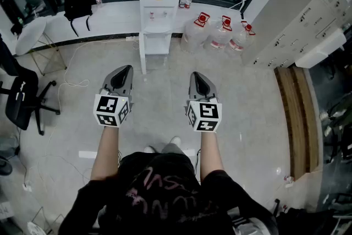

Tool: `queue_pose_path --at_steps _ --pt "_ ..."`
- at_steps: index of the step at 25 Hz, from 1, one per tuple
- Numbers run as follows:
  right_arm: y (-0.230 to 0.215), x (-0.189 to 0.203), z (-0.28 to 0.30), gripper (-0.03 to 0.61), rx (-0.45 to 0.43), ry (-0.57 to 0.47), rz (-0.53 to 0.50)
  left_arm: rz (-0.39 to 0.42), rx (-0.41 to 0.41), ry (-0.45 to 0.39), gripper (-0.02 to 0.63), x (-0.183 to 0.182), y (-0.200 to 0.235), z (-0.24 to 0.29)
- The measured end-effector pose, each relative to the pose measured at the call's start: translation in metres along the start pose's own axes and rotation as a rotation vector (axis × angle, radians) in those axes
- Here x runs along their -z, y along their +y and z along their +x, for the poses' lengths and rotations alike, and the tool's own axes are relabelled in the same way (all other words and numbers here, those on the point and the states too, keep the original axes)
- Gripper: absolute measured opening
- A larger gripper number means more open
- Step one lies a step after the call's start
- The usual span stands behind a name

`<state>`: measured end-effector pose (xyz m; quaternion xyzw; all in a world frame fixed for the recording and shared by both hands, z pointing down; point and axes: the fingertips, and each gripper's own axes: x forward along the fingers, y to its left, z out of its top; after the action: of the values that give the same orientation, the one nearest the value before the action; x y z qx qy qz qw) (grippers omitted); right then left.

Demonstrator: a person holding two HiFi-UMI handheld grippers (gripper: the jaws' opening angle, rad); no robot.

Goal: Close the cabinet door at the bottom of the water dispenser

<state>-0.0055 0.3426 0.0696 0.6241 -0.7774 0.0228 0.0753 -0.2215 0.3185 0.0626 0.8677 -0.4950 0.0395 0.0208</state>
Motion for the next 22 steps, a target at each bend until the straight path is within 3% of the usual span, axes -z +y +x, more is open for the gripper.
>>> queue_pose_path --at_steps 13,22 --pt "0.015 0.0 0.018 0.012 -0.01 0.006 -0.016 -0.024 0.003 0.01 0.006 0.009 0.018 0.001" --pt "0.0 0.019 0.062 0.012 -0.029 0.026 -0.005 -0.027 0.004 0.042 0.006 0.031 0.034 0.036"
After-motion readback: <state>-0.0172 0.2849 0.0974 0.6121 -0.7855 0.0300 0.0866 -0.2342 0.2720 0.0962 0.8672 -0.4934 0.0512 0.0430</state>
